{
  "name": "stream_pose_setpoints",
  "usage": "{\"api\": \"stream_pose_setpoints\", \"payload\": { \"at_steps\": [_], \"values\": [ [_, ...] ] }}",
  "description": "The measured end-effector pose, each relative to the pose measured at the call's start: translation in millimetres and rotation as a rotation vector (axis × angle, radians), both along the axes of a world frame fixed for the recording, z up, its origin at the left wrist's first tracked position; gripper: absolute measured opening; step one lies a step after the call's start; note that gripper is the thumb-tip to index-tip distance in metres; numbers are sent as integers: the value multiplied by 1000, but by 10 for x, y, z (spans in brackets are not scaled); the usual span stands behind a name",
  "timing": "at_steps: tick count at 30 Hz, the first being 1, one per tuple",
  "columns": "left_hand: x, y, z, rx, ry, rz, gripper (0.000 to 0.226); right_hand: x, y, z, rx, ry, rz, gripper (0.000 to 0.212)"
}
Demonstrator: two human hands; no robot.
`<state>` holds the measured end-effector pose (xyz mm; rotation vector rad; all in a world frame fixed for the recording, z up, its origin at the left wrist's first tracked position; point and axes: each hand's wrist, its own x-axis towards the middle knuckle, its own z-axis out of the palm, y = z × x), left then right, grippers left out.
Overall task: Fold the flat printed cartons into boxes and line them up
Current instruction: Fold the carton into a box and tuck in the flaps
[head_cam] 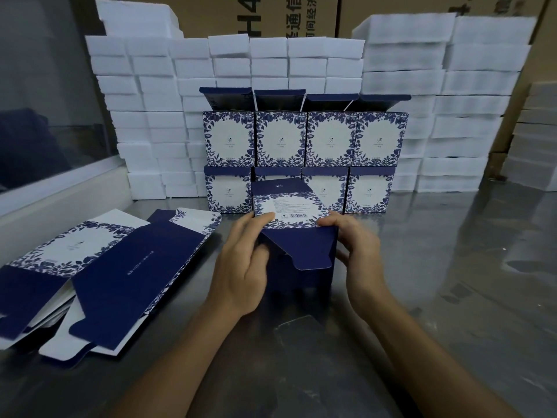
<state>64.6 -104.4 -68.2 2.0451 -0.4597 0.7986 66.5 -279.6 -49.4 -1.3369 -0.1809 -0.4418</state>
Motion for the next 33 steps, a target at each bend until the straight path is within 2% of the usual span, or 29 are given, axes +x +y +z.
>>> {"api": "stream_pose_setpoints", "payload": {
  "at_steps": [4, 13, 18, 26, 33],
  "values": [
    [-9, -27, 22, -83, 9, 2, 49, 3, 41, -93, -169, -101, -56, 19],
    [8, -63, 34, -45, -92, 123, 34, -2, 81, -173, -705, -432, -402, 14],
    [-9, -114, 51, -12, -172, 146, 28, 4, 252, -184, -881, -485, -517, 18],
    [1, -124, 51, 54, -194, 207, 25, 43, 262, -114, -884, -489, -538, 13],
    [-8, -110, 63, 24, -162, 203, 27, 93, 157, -147, -742, -546, -489, 13]
  ]
}}
